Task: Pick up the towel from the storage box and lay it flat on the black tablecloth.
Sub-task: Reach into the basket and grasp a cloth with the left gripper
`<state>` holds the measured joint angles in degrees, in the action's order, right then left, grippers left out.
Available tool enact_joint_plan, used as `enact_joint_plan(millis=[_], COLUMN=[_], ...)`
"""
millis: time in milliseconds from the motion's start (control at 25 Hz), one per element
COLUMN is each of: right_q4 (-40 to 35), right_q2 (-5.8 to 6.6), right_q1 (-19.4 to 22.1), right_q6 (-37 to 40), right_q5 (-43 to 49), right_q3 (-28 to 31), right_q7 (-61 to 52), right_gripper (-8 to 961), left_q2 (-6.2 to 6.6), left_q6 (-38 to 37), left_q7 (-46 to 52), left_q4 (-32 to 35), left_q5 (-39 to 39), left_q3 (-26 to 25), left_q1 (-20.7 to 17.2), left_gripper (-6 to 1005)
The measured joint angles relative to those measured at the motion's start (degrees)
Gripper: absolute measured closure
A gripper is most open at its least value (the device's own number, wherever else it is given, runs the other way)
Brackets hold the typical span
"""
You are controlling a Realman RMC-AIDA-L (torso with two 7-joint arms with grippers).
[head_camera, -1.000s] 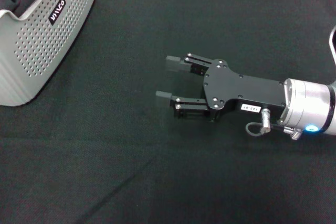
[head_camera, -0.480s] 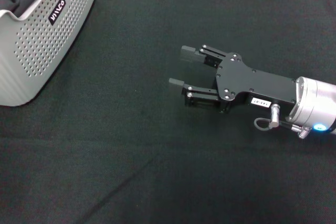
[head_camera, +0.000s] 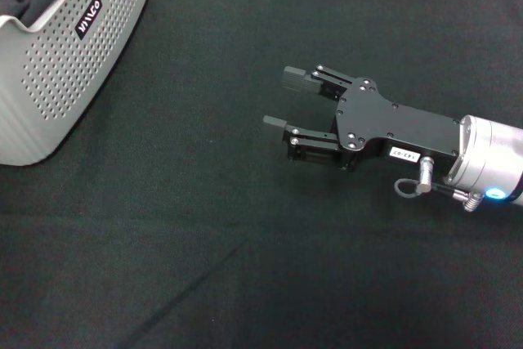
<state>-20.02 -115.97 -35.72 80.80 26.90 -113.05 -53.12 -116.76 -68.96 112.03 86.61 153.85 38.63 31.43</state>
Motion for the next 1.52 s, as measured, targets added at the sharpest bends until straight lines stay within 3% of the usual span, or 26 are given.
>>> enact_joint_plan(millis=[440,640,840,1400,1520], right_q4=[0.0,-0.1,-0.2,-0.2,-0.2], right_q2=[-0.04,-0.04,-0.03,-0.04,-0.04], right_q1=[0.5,1.0,1.3,1.5,1.5], right_q6=[0.0,0.1,0.1,0.5,0.5], right_q5=[0.0,0.0,0.0,0.0,0.0], right_q3=[0.0,0.0,0.0,0.0,0.0], right_q7=[0.1,0.1,0.2,0.2,0.2], right_gripper=[125,125,125,125,125], left_q2=[-1.15,-1.77,-2.7,-2.76,-2.69], left_q6=[1.9,1.9,1.9,2.4,2.4], left_q7=[0.1,0.1,0.1,0.7,0.7], left_q4=[-1.2,0.3,1.9,2.0,1.8], left_q5=[3.8,3.5,3.4,3.9,4.0], left_q3=[0.3,0.4,1.4,2.7,2.7], left_q1=[0.1,0.1,0.0,0.2,0.3], left_gripper=[361,569,609,746,815])
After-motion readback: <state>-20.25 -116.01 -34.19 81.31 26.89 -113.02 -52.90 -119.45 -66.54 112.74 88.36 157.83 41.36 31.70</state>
